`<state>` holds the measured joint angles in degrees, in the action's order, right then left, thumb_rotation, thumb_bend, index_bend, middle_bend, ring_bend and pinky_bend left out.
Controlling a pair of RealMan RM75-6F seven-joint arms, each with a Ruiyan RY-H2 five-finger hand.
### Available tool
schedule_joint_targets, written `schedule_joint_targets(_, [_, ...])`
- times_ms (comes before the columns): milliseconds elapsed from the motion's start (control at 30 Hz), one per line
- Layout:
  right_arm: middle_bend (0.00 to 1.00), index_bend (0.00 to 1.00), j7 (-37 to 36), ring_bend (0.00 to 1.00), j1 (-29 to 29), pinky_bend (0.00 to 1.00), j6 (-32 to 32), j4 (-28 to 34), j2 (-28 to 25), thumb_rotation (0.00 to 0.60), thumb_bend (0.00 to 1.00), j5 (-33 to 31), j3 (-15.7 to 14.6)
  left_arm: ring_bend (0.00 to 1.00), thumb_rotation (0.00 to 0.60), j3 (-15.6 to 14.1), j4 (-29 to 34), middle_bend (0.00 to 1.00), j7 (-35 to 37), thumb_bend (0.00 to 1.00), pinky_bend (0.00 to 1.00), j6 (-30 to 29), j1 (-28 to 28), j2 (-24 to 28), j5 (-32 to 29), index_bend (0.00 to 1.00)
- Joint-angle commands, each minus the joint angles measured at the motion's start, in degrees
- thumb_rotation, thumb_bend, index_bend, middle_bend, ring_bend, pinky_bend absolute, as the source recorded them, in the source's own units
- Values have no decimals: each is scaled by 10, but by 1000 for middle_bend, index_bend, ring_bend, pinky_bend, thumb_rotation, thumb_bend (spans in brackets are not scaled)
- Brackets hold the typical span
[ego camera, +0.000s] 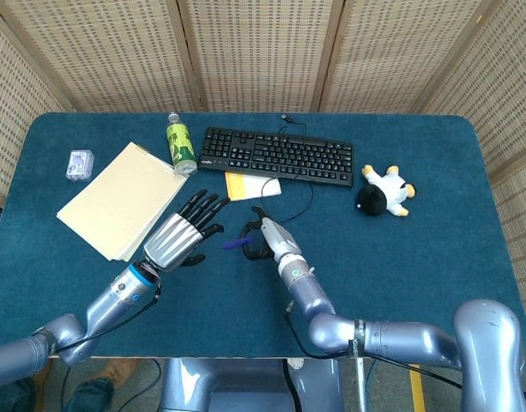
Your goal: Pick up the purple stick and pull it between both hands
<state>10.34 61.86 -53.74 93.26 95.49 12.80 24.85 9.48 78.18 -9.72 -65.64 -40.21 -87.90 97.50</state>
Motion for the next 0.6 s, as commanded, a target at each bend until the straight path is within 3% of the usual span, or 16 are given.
schedule_joint_targets(33, [63, 664, 3, 0, -2, 0, -2, 4, -3, 600, 661, 0, 0, 0, 600, -2, -6, 0, -10, 217, 0, 1, -6, -12, -6, 419])
schedule_joint_targets(233, [63, 666, 4, 0, -8, 0, -2, 7, -7, 600, 664, 0, -2, 0, 600, 1, -29, 0, -6, 267, 0, -7, -18, -45, -17, 447])
schedule_joint_targets(600, [63, 666, 3, 0, -16, 0, 0, 14, -12, 600, 664, 5, 0, 0, 600, 1, -64, 0, 11, 269, 0, -12, -40, -91, -28, 486])
